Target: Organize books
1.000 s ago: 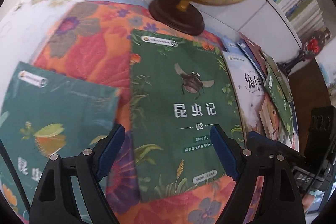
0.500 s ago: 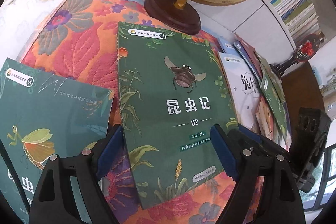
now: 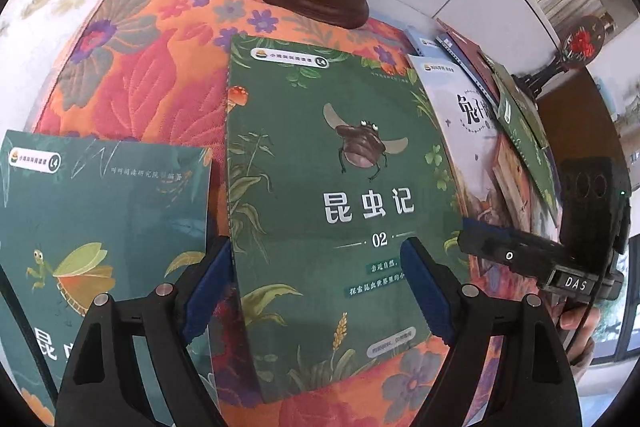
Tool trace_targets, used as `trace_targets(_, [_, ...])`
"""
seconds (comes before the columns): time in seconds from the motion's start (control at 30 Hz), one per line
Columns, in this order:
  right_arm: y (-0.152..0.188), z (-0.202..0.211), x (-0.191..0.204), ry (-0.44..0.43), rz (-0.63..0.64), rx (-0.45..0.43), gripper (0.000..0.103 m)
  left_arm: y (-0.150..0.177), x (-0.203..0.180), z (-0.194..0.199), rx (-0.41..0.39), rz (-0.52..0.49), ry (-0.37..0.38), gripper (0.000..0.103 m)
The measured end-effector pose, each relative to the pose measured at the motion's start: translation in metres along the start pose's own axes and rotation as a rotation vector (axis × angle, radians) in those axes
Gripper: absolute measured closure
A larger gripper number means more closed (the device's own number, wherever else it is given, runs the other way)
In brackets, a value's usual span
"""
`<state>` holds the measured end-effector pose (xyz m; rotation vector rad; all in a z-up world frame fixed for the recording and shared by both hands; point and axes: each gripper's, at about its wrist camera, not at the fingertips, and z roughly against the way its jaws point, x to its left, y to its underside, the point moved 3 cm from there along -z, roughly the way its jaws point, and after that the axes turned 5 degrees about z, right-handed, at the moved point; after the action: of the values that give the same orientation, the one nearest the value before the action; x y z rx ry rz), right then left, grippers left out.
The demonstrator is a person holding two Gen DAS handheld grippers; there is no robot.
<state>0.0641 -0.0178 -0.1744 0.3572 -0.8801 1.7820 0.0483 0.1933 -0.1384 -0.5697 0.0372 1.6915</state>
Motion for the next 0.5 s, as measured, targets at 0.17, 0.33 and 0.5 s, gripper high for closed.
trace_targets(0.17, [-0.006, -0.004, 0.006, 0.06, 0.05, -0.076, 0.07, -0.001, 0.004, 0.003, -0.026, 0.026, 0.02, 0.022])
trace_targets(0.33, [-0.005, -0.001, 0.007, 0.026, 0.056, -0.041, 0.07, -0.002, 0.002, 0.01, -0.049, 0.028, 0.002, 0.023])
trace_targets(0.5, [-0.004, 0.012, 0.02, -0.005, 0.092, -0.054, 0.077, 0.0, -0.011, 0.031, -0.078, -0.009, 0.033, 0.023])
